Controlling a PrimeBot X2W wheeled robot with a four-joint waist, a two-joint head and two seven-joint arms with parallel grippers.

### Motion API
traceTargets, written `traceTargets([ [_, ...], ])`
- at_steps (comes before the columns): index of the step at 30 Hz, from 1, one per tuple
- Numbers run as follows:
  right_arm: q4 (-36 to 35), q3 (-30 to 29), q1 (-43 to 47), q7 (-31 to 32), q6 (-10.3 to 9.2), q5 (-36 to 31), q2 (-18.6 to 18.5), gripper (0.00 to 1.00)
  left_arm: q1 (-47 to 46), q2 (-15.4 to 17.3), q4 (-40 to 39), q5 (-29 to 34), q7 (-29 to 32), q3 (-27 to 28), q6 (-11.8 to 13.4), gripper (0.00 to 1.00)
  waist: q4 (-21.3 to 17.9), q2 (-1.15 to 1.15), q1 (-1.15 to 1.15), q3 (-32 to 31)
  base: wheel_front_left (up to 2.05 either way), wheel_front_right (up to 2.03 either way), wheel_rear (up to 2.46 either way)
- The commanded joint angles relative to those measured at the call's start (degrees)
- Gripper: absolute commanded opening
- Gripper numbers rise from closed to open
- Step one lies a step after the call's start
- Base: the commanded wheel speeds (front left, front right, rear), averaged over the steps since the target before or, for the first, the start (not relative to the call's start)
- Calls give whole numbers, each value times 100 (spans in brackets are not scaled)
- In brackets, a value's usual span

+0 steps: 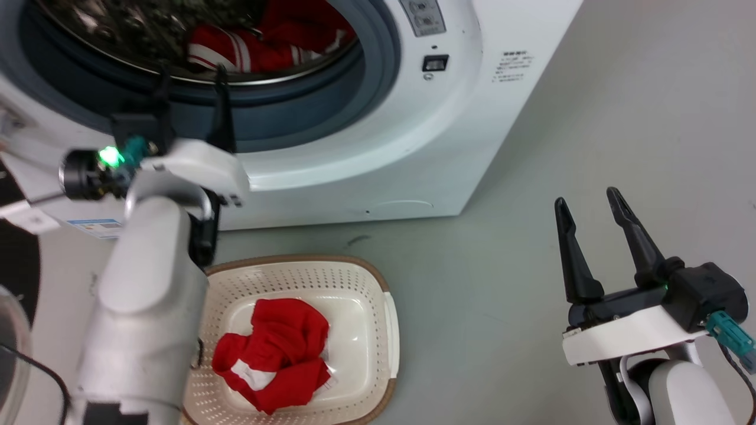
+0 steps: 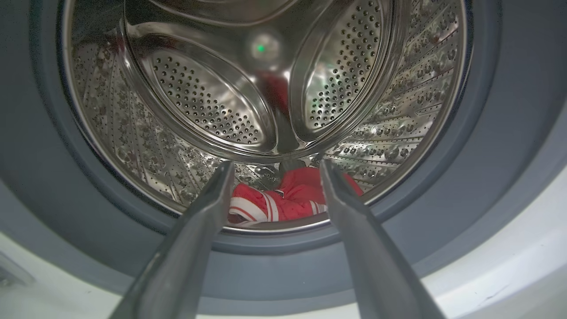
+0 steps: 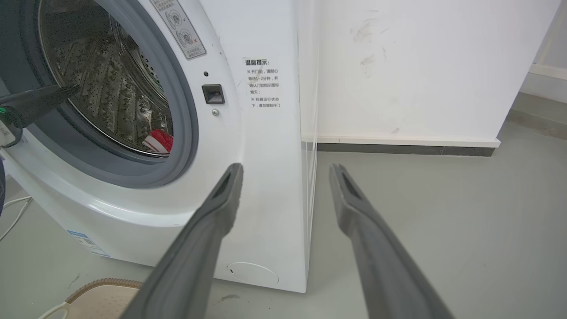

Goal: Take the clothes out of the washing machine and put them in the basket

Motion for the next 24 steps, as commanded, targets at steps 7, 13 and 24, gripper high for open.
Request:
traceTargets([
  [7, 170, 174, -333, -208, -4, 206, 0, 100, -1106, 415, 901, 145, 244, -72, -86, 100, -488, 0, 0, 705, 0, 0, 0],
  [13, 386, 396, -590, -388, -4, 421, 1, 100, -1952, 838, 1466, 256, 655, -128, -150, 100, -788, 0, 0, 1189, 0, 0, 0],
  [24, 694, 843, -966, -561, -4, 765, 3, 100, -3265, 1587, 2244, 457, 1963, -345, -411, 100, -1320, 0, 0, 1767, 0, 0, 0],
])
